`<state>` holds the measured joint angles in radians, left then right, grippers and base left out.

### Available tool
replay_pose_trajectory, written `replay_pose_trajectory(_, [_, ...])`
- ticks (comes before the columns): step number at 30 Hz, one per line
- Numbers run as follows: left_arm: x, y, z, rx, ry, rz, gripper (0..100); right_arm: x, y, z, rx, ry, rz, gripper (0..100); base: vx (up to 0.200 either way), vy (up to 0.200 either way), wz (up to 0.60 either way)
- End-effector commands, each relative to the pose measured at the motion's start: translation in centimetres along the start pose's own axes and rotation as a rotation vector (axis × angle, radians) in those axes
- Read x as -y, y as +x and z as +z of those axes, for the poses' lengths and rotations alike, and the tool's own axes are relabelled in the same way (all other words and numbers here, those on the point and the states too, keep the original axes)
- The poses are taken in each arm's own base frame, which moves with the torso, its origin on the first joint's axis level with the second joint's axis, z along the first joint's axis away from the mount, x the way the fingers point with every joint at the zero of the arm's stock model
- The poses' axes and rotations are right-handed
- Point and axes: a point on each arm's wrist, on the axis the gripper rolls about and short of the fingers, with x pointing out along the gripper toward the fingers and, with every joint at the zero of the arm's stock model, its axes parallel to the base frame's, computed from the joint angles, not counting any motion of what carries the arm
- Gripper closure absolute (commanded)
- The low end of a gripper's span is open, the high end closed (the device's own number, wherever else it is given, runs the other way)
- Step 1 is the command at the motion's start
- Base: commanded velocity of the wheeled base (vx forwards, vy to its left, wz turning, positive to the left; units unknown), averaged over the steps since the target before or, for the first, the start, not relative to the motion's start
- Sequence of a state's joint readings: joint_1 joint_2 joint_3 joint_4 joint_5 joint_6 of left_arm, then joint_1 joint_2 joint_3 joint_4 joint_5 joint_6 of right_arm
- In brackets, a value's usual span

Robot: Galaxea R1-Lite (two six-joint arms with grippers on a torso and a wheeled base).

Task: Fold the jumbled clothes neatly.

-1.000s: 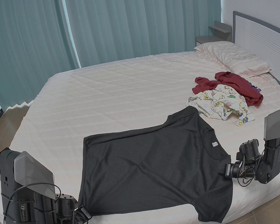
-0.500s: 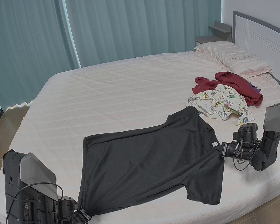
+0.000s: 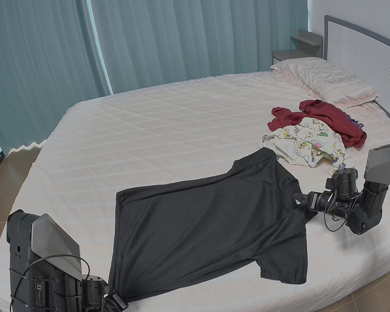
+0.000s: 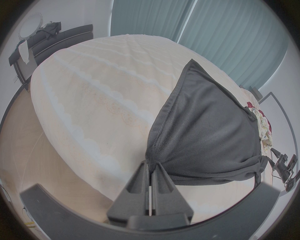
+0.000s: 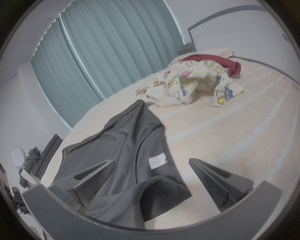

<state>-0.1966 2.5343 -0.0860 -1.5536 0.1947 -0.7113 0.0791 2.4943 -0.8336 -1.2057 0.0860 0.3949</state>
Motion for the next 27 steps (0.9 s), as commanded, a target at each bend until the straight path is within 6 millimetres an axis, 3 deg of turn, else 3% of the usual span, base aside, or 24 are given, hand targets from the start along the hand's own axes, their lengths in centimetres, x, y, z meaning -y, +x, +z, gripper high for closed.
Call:
replay_pose_trajectory(1, [0.1,0.0,0.1,0.01,-0.003,-0.008,100,1.3,-1.0,1.4,0.056,0.023,-0.024,0,0.0,0.0,0.0])
replay_pose_trajectory(7, [0.1,0.0,0.1,0.01,-0.005,-0.008,100,-0.1,-5.0,0.4,-0.002,0.094,0.025,0,0.0,0.0,0.0])
replay_pose_trajectory(12, [0.1,0.0,0.1,0.011,-0.01,-0.009,100,-2.8,-9.1,-3.5,-0.163,0.15,0.105,0,0.0,0.0,0.0])
replay_pose_trajectory(13, [0.1,0.0,0.1,0.01,-0.009,-0.008,100,-2.8,-9.2,-3.6,-0.168,0.154,0.106,0,0.0,0.0,0.0])
replay_pose_trajectory(16, [0.1,0.0,0.1,0.01,-0.011,-0.009,100,-3.8,-11.6,-6.4,-0.258,0.186,0.117,0,0.0,0.0,0.0])
replay_pose_trajectory(20, [0.0,0.0,0.1,0.01,-0.01,-0.007,100,-3.9,-12.8,-8.7,-0.334,0.157,0.105,0,0.0,0.0,0.0])
replay_pose_trajectory(27, [0.1,0.0,0.1,0.01,-0.009,-0.008,100,-4.0,-12.5,-12.8,-0.418,0.055,-0.022,0,0.0,0.0,0.0])
